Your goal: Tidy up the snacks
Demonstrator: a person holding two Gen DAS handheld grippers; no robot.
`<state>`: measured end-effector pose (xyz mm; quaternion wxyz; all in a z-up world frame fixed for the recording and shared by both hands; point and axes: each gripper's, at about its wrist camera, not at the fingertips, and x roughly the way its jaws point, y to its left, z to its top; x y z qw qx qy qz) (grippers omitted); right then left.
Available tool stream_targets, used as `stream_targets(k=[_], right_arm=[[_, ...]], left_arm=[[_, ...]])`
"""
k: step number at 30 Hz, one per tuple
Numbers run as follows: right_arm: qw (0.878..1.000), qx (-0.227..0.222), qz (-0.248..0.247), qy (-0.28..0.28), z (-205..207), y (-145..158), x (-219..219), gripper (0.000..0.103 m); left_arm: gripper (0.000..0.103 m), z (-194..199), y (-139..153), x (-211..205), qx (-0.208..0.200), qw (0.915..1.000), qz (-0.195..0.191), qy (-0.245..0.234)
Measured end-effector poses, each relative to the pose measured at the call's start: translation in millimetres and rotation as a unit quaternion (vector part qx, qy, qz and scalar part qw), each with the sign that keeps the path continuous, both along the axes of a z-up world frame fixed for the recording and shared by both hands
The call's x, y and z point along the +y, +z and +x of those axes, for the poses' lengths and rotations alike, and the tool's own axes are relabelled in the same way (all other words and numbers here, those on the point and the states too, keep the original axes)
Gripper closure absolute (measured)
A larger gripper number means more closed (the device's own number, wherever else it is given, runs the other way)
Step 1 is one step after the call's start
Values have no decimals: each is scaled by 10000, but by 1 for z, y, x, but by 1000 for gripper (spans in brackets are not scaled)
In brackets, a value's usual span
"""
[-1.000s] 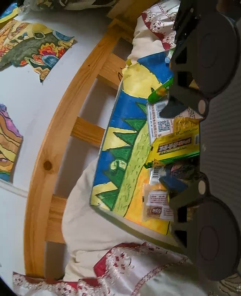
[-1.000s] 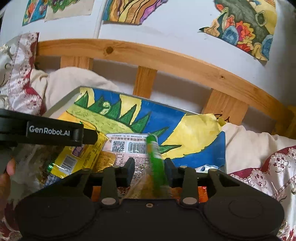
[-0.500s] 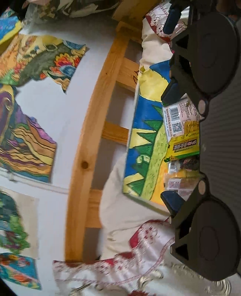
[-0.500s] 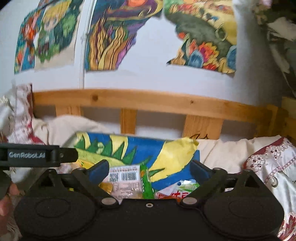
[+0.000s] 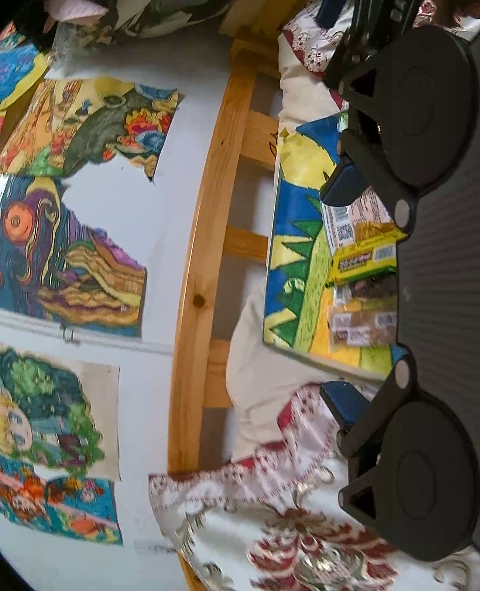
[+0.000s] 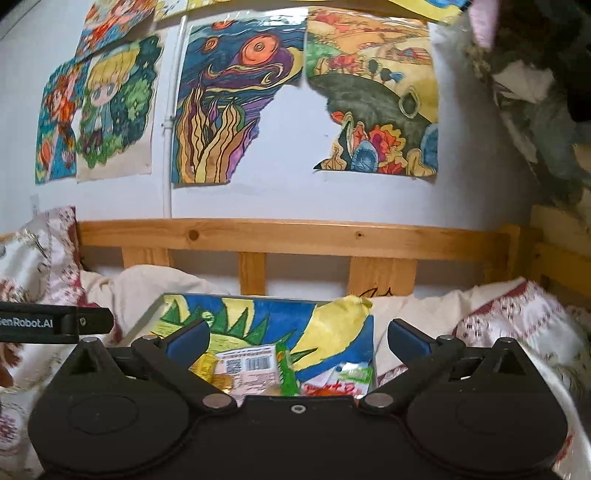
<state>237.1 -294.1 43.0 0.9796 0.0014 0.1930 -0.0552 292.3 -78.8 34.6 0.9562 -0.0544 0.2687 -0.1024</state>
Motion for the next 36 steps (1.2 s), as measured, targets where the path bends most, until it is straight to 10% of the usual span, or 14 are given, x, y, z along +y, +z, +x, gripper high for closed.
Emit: stream_targets(k=[20,36], right_arm=[[9946,167,957,-352,-84,13,-6,1],[9965,474,494,-482,-126,4,16,1]], left_arm=[[0,-87,2,36,207,9989,197,367],[0,-137,-8,41,350,9983,349,302]])
